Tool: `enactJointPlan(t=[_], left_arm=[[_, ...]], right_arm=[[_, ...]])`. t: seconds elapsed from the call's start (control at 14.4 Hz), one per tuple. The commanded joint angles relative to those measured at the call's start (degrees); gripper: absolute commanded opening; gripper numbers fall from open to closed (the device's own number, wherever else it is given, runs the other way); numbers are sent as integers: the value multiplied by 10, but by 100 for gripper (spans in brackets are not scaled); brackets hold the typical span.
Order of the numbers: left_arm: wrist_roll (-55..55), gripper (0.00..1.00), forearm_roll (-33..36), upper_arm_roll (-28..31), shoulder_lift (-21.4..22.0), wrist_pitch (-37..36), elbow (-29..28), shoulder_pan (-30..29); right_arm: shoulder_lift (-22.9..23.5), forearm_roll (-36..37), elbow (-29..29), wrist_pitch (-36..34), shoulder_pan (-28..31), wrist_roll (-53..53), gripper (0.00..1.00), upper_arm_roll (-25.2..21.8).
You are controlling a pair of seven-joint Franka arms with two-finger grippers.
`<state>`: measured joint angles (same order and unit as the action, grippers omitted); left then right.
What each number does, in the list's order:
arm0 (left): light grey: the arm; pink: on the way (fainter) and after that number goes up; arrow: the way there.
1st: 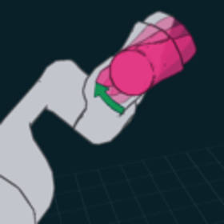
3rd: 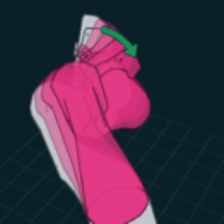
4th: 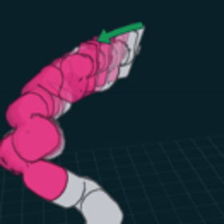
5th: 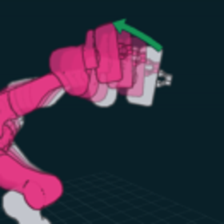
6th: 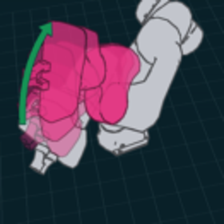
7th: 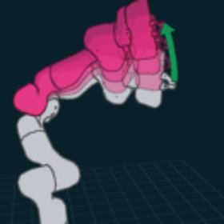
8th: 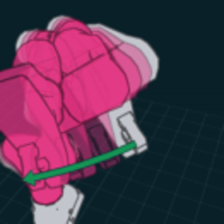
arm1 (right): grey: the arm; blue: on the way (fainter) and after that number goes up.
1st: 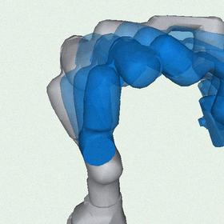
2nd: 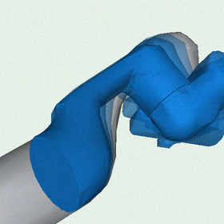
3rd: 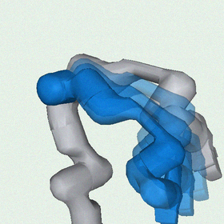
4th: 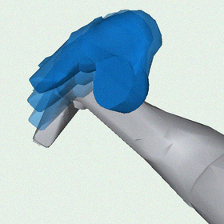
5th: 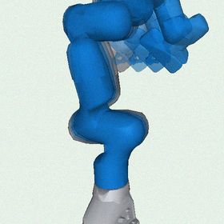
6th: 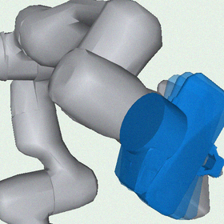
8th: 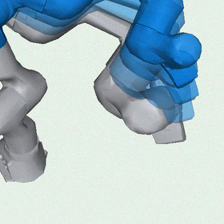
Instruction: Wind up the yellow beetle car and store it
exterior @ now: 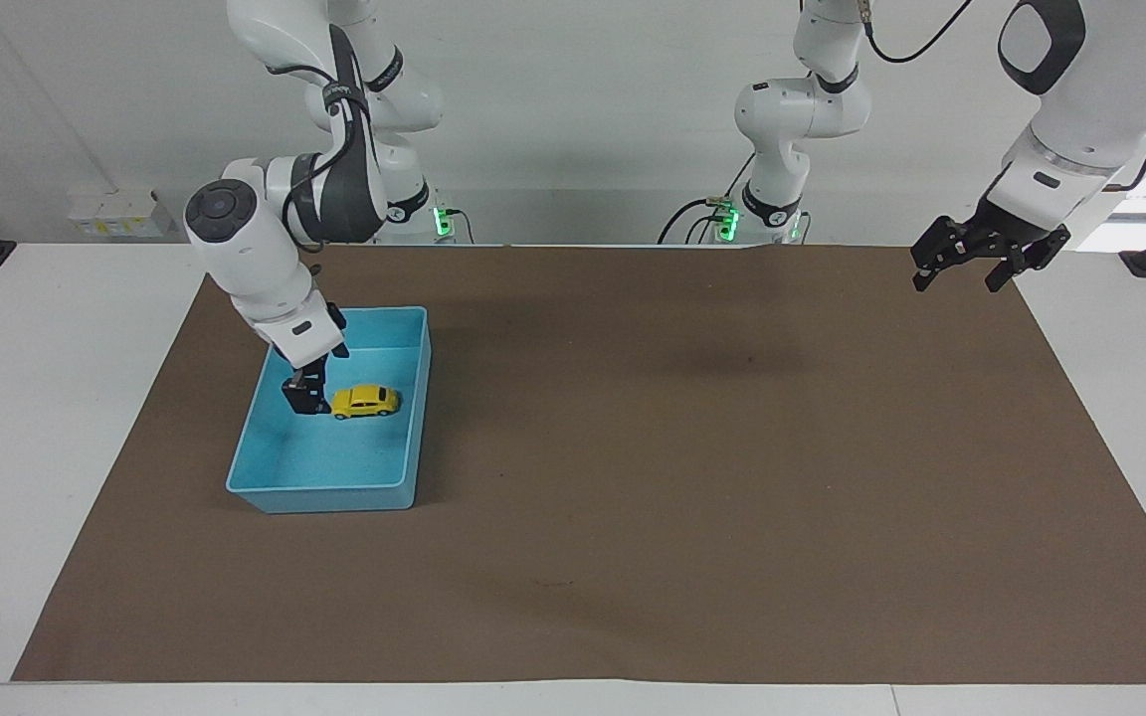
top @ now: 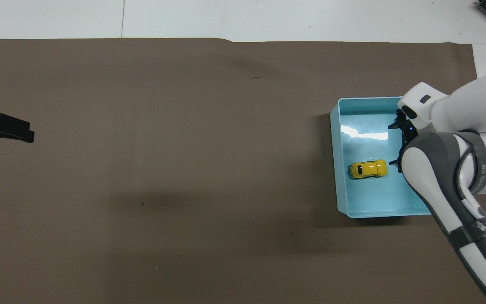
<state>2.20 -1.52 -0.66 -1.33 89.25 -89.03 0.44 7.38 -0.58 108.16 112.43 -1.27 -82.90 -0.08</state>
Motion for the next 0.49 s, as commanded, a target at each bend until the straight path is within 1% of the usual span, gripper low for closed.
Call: enactJointPlan(t=[0.0, 0.14, 0.42], left_arm=[[-5, 100, 7, -3, 10, -5, -7, -4], [-5, 100, 7, -3, 10, -5, -7, -4], [-5, 100, 7, -3, 9, -5, -7, -4]], right_arm=[[-6, -8, -19, -34, 14, 16, 100, 4], [-19, -8, -28, -49, 19, 22, 100, 4], [-50, -8, -31, -68, 18, 88, 100, 4]])
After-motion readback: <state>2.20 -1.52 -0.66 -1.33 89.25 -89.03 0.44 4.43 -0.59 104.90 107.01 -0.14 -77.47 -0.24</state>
